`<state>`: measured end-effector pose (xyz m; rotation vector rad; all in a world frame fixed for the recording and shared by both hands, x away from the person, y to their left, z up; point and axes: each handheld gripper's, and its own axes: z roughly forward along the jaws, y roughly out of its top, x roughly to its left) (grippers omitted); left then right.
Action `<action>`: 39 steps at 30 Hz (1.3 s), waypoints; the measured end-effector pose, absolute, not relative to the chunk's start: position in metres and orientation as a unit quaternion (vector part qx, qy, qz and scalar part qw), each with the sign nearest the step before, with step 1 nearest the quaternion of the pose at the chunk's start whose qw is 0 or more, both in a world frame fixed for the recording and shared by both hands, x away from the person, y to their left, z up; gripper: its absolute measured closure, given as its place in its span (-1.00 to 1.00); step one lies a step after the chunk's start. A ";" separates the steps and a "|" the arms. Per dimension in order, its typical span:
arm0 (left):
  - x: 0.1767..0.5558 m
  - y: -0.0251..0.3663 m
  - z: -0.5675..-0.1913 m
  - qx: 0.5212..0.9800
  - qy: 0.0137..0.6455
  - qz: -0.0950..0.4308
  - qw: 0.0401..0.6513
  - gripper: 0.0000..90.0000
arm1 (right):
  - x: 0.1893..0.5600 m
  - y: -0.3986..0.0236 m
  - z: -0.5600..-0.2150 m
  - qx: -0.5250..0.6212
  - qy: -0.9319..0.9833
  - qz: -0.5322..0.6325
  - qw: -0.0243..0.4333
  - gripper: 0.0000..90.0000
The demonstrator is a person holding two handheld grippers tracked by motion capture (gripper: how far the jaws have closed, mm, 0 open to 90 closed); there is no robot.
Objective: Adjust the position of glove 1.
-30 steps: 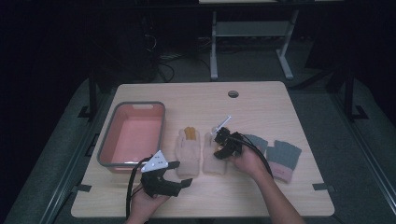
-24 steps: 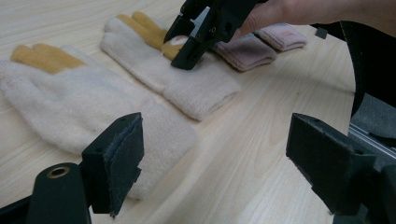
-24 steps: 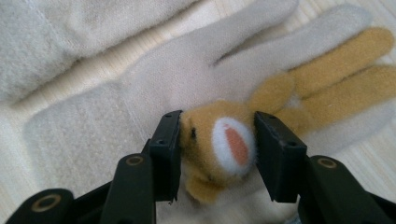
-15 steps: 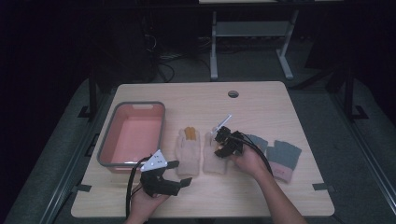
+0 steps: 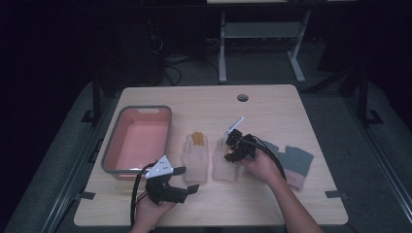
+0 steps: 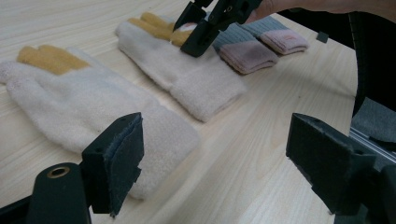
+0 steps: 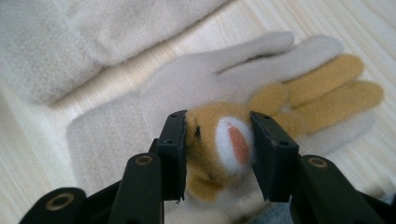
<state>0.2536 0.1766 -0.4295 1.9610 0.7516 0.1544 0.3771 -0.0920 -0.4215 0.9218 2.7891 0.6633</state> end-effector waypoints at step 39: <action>0.250 0.186 -0.423 0.794 0.323 0.080 0.508 -0.58 | 0.383 -0.013 -0.361 0.210 0.941 0.256 0.075 0.32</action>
